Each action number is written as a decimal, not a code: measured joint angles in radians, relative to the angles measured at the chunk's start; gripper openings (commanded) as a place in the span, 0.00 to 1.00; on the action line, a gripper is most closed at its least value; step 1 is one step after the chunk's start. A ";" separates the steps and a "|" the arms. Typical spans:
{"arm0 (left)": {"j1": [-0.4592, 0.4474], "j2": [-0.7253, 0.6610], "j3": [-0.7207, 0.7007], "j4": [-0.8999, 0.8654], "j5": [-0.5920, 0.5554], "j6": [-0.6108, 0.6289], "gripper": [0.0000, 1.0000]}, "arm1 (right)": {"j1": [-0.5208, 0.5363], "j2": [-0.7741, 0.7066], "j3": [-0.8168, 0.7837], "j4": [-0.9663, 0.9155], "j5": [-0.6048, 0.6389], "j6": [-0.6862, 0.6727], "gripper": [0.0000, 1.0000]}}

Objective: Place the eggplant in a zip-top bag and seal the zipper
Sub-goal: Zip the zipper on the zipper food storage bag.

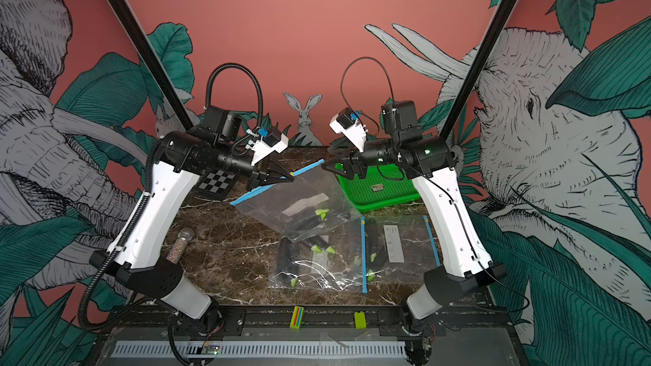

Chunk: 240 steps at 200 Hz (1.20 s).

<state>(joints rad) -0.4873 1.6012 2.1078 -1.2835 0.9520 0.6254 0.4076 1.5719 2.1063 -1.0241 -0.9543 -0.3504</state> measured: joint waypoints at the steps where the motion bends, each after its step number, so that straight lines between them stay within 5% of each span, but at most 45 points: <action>1: 0.000 0.000 0.000 0.000 0.000 0.000 0.06 | 0.001 0.002 0.002 0.000 -0.001 0.000 0.59; 40: 0.000 0.002 0.005 0.000 0.001 0.000 0.06 | 0.046 0.024 0.018 -0.005 -0.008 -0.015 0.53; 134: 0.000 0.007 0.019 -0.001 0.009 -0.001 0.06 | 0.068 0.044 0.002 -0.005 -0.012 -0.021 0.22; 166: 0.000 0.007 0.019 -0.001 0.009 -0.002 0.06 | 0.068 0.040 -0.034 0.005 -0.019 -0.012 0.00; 240: -0.003 0.008 0.020 0.008 0.004 -0.005 0.06 | 0.065 -0.004 -0.040 -0.002 -0.022 -0.010 0.00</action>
<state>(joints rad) -0.4900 1.6089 2.1277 -1.2758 0.9562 0.6205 0.4725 1.5677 2.0659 -1.0256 -0.9764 -0.3599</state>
